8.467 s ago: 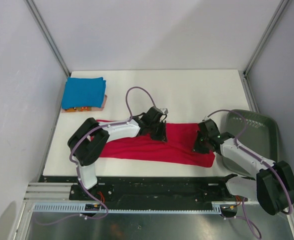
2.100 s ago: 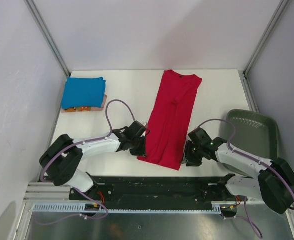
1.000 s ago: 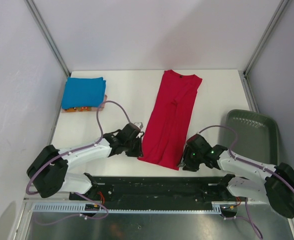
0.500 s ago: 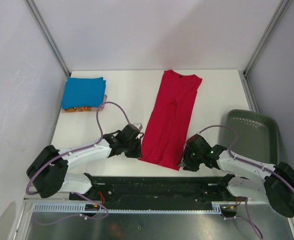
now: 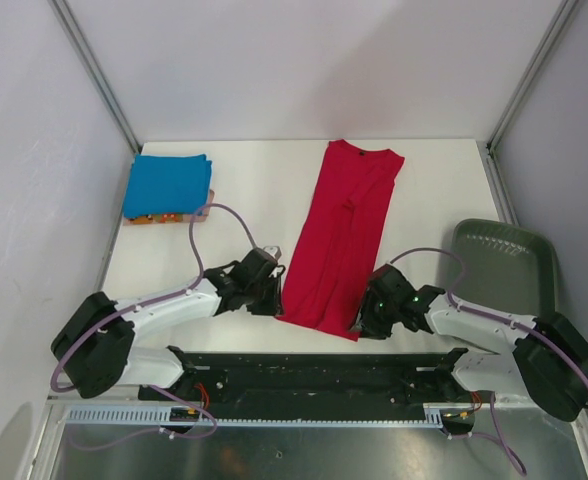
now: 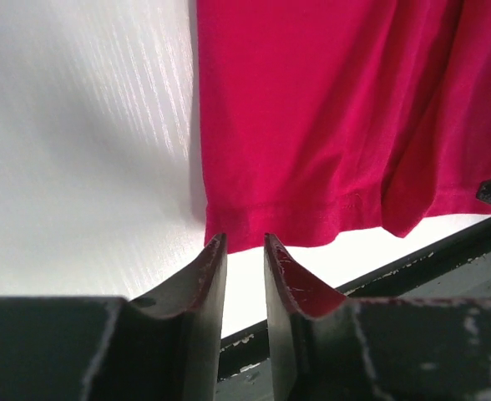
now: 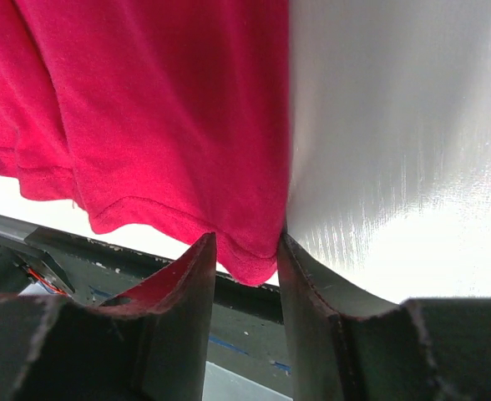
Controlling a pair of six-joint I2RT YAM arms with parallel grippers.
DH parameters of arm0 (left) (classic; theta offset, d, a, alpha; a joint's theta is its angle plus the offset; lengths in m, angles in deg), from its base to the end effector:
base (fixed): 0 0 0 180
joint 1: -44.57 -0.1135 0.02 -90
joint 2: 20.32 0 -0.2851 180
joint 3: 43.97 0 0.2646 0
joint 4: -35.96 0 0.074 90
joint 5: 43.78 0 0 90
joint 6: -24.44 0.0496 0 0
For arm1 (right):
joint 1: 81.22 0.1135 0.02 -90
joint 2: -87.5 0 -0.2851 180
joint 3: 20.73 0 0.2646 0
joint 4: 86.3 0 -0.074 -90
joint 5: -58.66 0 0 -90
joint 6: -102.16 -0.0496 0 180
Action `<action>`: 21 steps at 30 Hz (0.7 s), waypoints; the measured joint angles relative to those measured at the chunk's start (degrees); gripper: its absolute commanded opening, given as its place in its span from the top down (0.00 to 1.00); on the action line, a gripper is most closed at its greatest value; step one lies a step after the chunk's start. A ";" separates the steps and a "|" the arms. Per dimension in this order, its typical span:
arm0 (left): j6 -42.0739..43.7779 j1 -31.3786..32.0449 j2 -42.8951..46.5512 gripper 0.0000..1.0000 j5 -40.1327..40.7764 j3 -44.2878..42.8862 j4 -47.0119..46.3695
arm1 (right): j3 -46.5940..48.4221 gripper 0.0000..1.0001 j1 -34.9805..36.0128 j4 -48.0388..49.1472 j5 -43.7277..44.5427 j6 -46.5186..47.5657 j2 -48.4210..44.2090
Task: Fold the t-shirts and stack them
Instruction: Grab the bottom of the folded rectangular tshirt with both arms
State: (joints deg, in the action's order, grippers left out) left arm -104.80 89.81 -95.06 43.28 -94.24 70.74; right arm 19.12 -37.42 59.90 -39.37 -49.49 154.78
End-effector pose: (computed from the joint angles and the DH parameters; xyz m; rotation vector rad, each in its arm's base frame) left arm 0.1735 -0.1786 0.1728 0.1618 2.7196 -0.5554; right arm 0.1424 0.1462 0.1467 0.3932 2.8362 0.7060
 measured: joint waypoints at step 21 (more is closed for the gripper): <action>2.23 -2.78 -6.49 0.60 -3.78 -2.25 0.07 | 1.49 1.00 0.04 -2.10 -0.09 3.41 2.84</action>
State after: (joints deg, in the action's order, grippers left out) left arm -102.57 87.03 -101.55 39.50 -96.49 70.80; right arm 20.60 -37.38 57.81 -39.46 -46.08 157.62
